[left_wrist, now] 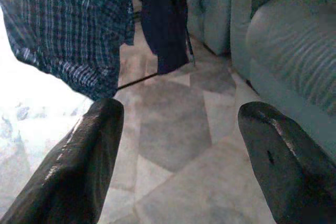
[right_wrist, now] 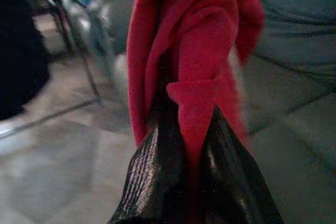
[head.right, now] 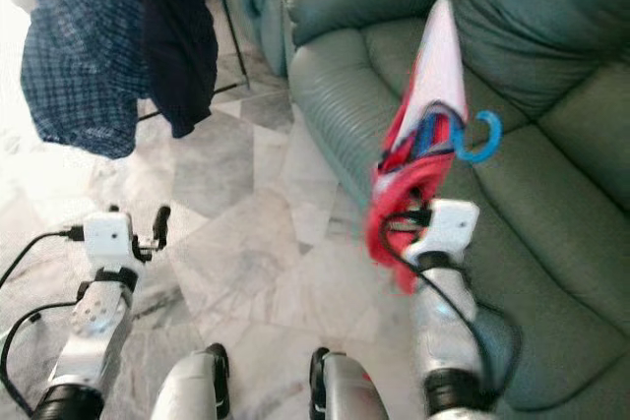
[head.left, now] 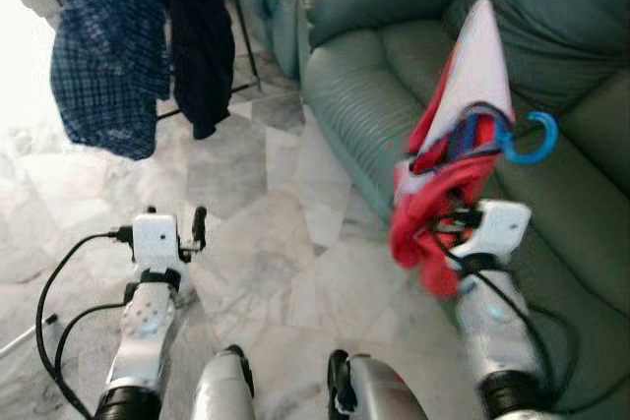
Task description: Hang hanger
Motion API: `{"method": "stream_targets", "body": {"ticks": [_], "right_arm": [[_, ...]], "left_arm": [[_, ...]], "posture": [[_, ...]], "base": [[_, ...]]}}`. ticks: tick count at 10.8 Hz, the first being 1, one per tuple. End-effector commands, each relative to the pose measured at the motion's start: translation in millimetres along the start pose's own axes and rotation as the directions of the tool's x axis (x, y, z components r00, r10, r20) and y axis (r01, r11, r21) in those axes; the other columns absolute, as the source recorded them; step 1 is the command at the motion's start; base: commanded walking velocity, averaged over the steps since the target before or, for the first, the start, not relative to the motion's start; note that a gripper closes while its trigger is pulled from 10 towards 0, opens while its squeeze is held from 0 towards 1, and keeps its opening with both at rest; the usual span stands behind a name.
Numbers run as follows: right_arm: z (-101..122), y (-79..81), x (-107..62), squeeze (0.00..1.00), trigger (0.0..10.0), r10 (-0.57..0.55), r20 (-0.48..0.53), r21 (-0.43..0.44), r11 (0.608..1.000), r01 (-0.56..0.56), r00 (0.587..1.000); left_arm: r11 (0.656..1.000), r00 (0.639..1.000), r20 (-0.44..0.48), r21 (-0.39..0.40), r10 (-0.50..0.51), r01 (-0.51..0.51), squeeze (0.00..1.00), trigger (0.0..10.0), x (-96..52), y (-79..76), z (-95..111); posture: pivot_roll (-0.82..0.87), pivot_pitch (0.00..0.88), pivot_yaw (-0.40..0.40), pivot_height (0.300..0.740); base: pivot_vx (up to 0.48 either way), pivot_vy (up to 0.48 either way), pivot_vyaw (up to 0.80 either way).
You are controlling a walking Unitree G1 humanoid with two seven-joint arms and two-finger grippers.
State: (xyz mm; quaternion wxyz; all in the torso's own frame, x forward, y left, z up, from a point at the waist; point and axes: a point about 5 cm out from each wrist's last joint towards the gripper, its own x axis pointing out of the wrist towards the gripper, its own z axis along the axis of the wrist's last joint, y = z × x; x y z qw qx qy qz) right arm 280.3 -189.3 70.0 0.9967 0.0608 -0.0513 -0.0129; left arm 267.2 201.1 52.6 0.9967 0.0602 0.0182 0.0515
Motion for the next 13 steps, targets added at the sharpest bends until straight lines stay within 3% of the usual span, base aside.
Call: {"method": "stream_targets", "body": {"ticks": [1,2,4,6,8,11,12,13], "right_arm": [[8,-0.5,1.3,0.0,10.0,-0.016,0.032,0.009,1.0,0.016,0.999],[5,1.2,1.2,0.0,10.0,-0.033,0.016,0.01,0.999,0.033,0.999],[4,3.6,1.5,0.0,10.0,-0.021,-0.003,-0.128,0.992,0.02,1.0],[5,6.2,3.4,0.0,10.0,-0.015,-0.004,-0.161,0.987,0.015,1.0],[3,11.6,2.0,0.0,10.0,0.007,-0.017,-0.146,0.989,-0.009,1.0],[3,29.6,2.8,0.0,10.0,0.152,-0.032,-0.103,0.983,-0.155,0.988],[7,31.8,4.1,0.0,10.0,0.163,-0.021,-0.048,0.985,-0.164,0.986],[10,30.6,4.7,0.0,10.0,0.16,-0.011,-0.049,0.986,-0.16,0.987]], "left_arm": [[1.0,1.0,-0.028,0.003,0.014,-0.014,0.0,10.0,-4.4,0.8,-5],[1.0,0.999,-0.03,0.003,0.015,-0.015,0.0,10.0,-4.5,-0.6,-5],[1.0,0.999,-0.027,0.005,0.018,-0.018,0.0,10.0,0.6,-3.2,-1],[1.0,0.999,-0.026,0.005,0.025,-0.025,0.0,10.0,1.0,-4.3,0],[1.0,0.999,-0.025,0.006,0.021,-0.021,0.0,10.0,0.8,-5.1,0],[1.0,0.999,-0.021,0.011,0.029,-0.029,0.0,10.0,3.1,-6.3,2],[0.998,0.998,-0.009,0.02,0.062,-0.061,0.0,10.0,2.2,-4.6,5],[0.997,0.997,-0.004,0.025,0.071,-0.071,0.0,10.0,1.0,-2.9,5]], "posture": [[0.0,0.146,-0.02,0.74],[0.0,0.154,-0.018,0.74],[-0.01,0.161,-0.021,0.74],[-0.01,0.163,-0.021,0.74],[-0.01,0.166,-0.021,0.74],[-0.01,0.176,-0.033,0.74],[0.01,0.181,-0.056,0.74],[0.02,0.182,-0.063,0.74]], "base": [[0.0,0.0,0.0],[0.0,0.0,0.0],[0.0,0.0,0.0],[0.0,0.0,0.8],[0.0,0.0,0.8],[0.0,0.0,0.8],[0.0,0.0,0.0],[0.0,0.0,0.0]]}}
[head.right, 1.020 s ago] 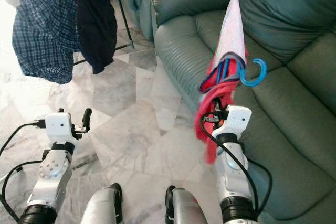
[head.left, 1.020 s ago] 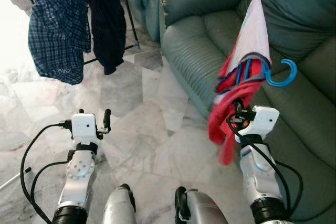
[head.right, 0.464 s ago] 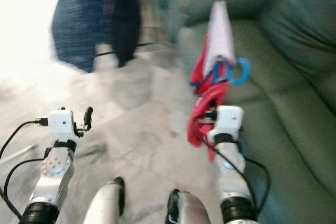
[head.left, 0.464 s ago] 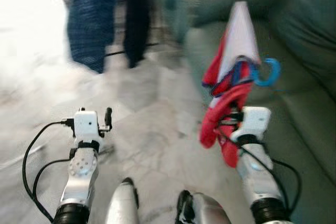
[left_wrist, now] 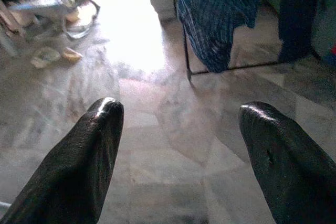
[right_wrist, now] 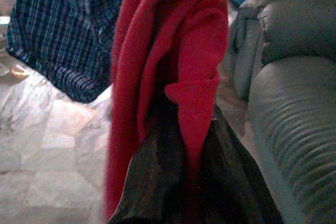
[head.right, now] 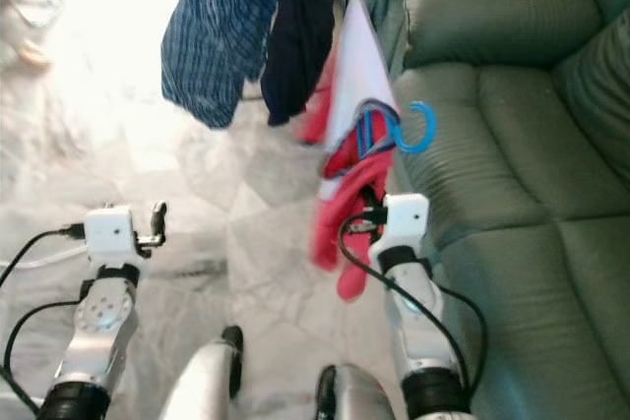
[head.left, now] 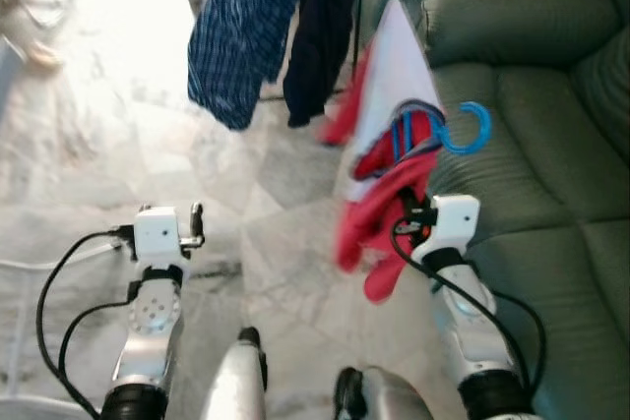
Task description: Hang hanger
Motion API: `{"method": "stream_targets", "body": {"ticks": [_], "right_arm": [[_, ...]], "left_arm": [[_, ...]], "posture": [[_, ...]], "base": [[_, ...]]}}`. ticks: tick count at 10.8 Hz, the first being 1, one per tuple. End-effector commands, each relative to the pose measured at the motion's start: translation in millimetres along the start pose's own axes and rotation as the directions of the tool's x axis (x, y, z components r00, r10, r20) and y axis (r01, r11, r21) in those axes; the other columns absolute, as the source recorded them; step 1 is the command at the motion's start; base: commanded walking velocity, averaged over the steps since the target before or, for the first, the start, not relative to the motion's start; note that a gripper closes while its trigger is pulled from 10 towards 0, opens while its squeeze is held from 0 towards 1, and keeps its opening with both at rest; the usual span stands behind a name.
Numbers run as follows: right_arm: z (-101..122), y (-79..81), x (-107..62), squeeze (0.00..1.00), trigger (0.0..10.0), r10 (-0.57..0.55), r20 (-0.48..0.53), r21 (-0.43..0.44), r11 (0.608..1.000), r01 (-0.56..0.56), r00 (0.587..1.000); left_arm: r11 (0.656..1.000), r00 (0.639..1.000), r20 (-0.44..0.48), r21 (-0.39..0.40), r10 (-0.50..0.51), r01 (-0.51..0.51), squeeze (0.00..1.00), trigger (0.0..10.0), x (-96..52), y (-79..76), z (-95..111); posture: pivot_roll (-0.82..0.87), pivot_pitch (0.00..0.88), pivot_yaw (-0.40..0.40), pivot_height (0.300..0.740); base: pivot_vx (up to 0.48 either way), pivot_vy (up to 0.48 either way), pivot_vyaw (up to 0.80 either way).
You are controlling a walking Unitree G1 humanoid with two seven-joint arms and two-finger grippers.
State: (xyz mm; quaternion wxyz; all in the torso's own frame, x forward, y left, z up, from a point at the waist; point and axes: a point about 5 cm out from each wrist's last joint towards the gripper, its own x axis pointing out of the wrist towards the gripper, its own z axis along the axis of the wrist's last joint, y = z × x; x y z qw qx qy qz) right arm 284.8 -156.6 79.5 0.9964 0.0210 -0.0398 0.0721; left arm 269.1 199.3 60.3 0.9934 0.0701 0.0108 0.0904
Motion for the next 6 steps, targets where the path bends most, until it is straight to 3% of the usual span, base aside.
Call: {"method": "stream_targets", "body": {"ticks": [1,3,5,6], "right_arm": [[11,-10.8,-0.7,0.0,10.0,-0.028,0.031,-0.023,0.999,0.029,0.999],[12,-40.8,-20.4,0.0,10.0,-0.095,-0.002,-0.102,0.99,0.095,0.995],[-11,-56.9,-71.6,0.0,10.0,-0.158,-0.108,-0.09,0.985,0.148,0.982],[-13,-52.3,-90.2,0.0,10.0,-0.164,-0.139,-0.071,0.985,0.155,0.977]], "left_arm": [[1.0,1.0,-0.008,0.021,0.015,-0.015,0.0,10.0,-7.1,4.3,-3],[0.998,0.999,-0.008,0.041,-0.051,0.051,0.0,10.0,-25.2,11.8,-2],[0.993,0.996,-0.047,0.091,-0.072,0.076,0.0,10.0,-49.9,25.6,-10],[0.992,0.995,-0.068,0.099,-0.068,0.075,0.0,10.0,-59.4,29.8,-14]], "posture": [[0.03,0.182,-0.072,0.74],[0.02,0.186,-0.05,0.74],[0.01,0.201,-0.027,0.74],[-0.01,0.207,-0.022,0.74]], "base": [[0.0,0.0,0.0],[0.0,0.0,0.0],[0.0,0.0,0.0],[0.0,0.0,0.0]]}}
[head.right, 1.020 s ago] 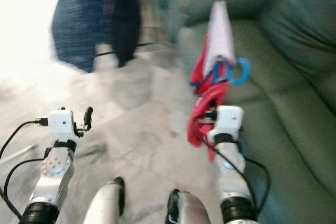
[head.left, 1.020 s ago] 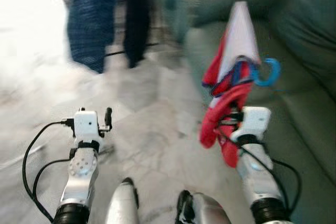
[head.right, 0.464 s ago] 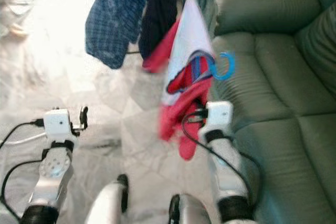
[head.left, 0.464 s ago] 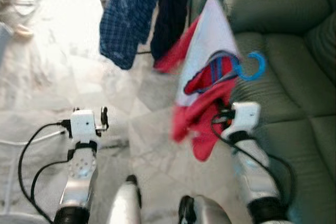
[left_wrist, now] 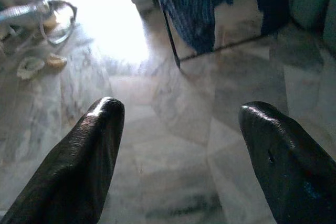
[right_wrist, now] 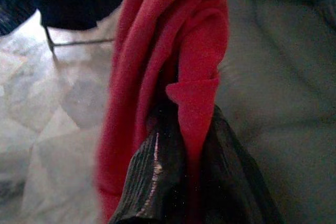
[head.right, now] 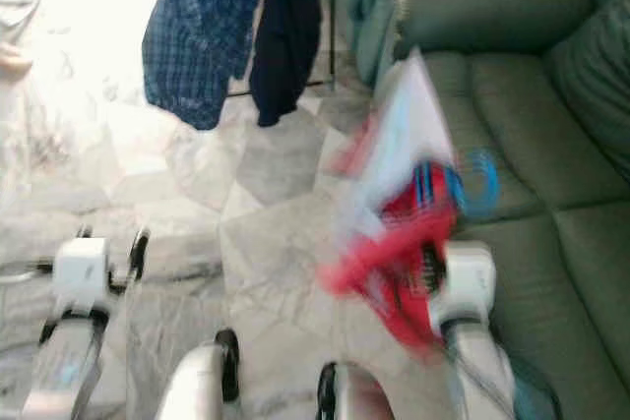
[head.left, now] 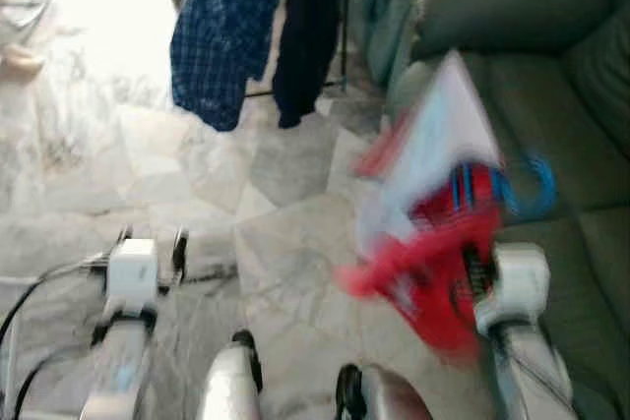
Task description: Hang hanger
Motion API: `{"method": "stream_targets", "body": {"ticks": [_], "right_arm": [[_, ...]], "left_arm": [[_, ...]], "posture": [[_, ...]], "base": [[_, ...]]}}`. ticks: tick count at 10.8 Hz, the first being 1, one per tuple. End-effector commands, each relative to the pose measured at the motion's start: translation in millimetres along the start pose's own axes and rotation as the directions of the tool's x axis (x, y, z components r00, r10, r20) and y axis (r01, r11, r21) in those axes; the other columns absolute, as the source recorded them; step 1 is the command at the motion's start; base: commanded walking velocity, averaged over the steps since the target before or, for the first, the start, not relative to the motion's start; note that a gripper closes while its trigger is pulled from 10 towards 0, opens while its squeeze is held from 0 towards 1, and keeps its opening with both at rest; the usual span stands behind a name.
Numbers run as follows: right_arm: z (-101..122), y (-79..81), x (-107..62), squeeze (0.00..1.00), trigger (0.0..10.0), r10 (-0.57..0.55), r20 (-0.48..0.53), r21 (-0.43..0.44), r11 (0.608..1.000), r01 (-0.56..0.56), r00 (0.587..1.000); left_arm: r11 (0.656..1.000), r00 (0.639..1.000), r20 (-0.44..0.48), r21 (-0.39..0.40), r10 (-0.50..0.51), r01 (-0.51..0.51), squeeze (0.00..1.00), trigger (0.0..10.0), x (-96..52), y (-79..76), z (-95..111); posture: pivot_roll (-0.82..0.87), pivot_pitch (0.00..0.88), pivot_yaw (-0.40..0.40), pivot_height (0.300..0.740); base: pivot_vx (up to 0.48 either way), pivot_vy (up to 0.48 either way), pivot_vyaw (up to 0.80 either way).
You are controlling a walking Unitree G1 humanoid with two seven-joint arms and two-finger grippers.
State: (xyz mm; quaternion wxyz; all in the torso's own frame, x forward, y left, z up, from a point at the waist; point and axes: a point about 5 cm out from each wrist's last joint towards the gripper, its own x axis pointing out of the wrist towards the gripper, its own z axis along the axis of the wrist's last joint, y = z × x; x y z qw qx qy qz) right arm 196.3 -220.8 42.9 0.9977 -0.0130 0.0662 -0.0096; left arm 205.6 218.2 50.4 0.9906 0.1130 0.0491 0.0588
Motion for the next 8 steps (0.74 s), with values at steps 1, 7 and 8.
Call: {"method": "stream_targets", "body": {"ticks": [1,7,8], "right_arm": [[12,2.0,-2.9,0.0,10.0,0.0,0.049,-0.005,1.0,0.001,0.999],[46,26.6,14.9,0.0,10.0,-0.084,0.156,0.15,0.987,0.061,0.984],[47,29.2,17.0,0.0,10.0,-0.068,0.157,0.246,0.969,0.028,0.985]], "left_arm": [[1.0,1.0,-0.007,0.007,-0.008,0.008,0.0,10.0,-4.6,2.0,1],[0.991,0.996,0.05,-0.115,0.076,-0.069,0.0,10.0,3.8,-4.7,29],[0.99,0.997,0.043,-0.123,0.067,-0.062,0.0,10.0,5.1,-8.4,29]], "posture": [[-0.01,0.209,-0.02,0.74],[-0.01,0.205,-0.022,0.74],[-0.01,0.205,-0.022,0.74]], "base": [[0.0,0.0,0.0],[0.0,0.0,0.0],[0.0,0.0,0.0]]}}
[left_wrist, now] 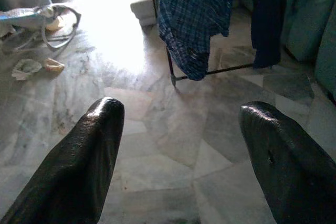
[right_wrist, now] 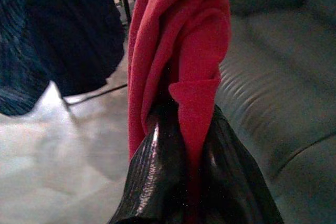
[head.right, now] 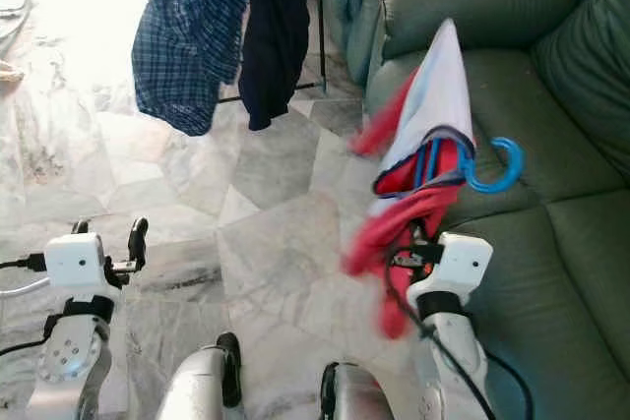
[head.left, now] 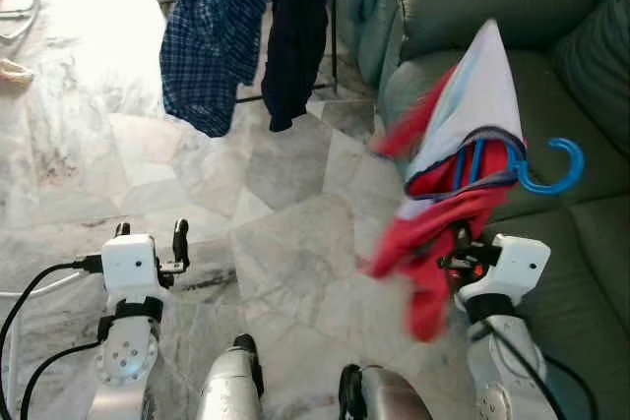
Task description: Hang hanger
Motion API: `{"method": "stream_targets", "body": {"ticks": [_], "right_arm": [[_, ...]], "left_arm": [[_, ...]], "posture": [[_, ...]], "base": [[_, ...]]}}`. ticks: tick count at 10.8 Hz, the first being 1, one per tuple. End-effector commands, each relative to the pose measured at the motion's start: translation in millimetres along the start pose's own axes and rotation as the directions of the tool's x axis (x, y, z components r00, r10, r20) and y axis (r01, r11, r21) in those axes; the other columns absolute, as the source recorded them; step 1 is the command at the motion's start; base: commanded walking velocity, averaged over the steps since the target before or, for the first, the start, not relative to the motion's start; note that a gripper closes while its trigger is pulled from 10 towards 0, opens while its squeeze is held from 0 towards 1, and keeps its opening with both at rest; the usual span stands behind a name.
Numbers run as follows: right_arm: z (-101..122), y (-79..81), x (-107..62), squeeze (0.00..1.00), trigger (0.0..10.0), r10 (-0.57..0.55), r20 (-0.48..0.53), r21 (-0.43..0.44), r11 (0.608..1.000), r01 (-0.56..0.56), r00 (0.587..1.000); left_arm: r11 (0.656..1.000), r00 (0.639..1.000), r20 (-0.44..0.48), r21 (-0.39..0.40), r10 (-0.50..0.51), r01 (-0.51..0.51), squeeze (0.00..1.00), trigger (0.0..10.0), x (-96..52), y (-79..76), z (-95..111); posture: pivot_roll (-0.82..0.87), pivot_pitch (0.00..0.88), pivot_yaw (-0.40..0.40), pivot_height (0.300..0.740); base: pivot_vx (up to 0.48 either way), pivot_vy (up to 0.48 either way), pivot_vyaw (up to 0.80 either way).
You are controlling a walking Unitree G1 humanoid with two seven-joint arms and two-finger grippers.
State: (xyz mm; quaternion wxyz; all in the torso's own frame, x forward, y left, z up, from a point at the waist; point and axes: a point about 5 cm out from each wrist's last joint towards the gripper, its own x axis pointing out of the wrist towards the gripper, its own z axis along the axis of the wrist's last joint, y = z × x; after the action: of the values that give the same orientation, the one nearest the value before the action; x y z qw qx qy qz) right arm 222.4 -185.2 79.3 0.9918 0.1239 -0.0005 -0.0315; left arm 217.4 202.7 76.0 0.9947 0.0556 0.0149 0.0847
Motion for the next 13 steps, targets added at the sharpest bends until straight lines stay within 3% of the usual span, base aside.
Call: {"method": "stream_targets", "body": {"ticks": [1,2,3,4,6,10,11,12,13], "right_arm": [[12,-0.5,3.9,0.0,10.0,0.008,0.042,0.083,0.996,-0.012,0.999],[12,0.4,7.9,0.0,10.0,0.007,0.035,0.019,1.0,-0.008,0.999],[3,4.2,11.9,0.0,10.0,-0.005,-0.011,-0.185,0.983,0.003,1.0],[-2,14.1,18.7,0.0,10.0,0.014,-0.018,-0.217,0.976,-0.018,1.0],[-8,34.5,38.6,0.0,10.0,0.099,-0.044,-0.205,0.973,-0.105,0.994],[-15,50.0,43.4,0.0,10.0,0.195,-0.056,-0.148,0.968,-0.201,0.979],[-10,62.9,42.4,0.0,10.0,0.272,-0.024,-0.199,0.942,-0.271,0.962],[-3,63.1,37.3,0.0,10.0,0.301,0.008,-0.222,0.931,-0.292,0.954],[4,51.0,27.1,0.0,10.0,0.289,0.025,-0.227,0.934,-0.277,0.957]], "left_arm": [[1.0,1.0,-0.025,-0.007,0.003,-0.004,0.0,10.0,-2.7,-1.6,-3],[1.0,1.0,-0.027,-0.004,0.003,-0.003,0.0,10.0,-2.6,-2.7,-4],[1.0,1.0,-0.028,0.0,0.014,-0.014,0.0,10.0,-1.6,-2.6,-3],[1.0,0.999,-0.031,-0.003,0.014,-0.014,0.0,10.0,-0.7,-3.8,-3],[1.0,1.0,-0.031,-0.002,0.0,0.0,0.0,10.0,-1.1,-10.4,-3],[0.999,0.999,-0.011,0.011,0.037,-0.037,0.0,10.0,-3.8,-7.6,4],[0.997,0.997,-0.008,0.025,0.072,-0.072,0.0,10.0,-7.1,-0.5,4],[0.996,0.996,-0.009,0.027,0.089,-0.089,0.0,10.0,-7.3,3.0,4],[0.995,0.996,-0.008,0.028,0.094,-0.094,0.0,10.0,-6.9,2.7,5]], "posture": [[-0.01,0.203,-0.022,0.74],[-0.01,0.202,-0.024,0.74],[-0.01,0.202,-0.026,0.74],[-0.01,0.205,-0.026,0.74],[0.02,0.203,-0.037,0.74],[0.12,0.219,-0.057,0.74],[0.13,0.224,-0.065,0.74],[0.11,0.227,-0.066,0.74],[0.08,0.232,-0.064,0.74]], "base": [[0.0,0.0,0.0],[0.0,0.0,0.0],[0.0,0.0,0.0],[0.0,0.0,0.0],[0.0,0.0,0.0],[0.0,0.0,0.0],[0.0,0.0,0.0],[0.0,0.0,0.0],[0.0,0.0,0.0]]}}
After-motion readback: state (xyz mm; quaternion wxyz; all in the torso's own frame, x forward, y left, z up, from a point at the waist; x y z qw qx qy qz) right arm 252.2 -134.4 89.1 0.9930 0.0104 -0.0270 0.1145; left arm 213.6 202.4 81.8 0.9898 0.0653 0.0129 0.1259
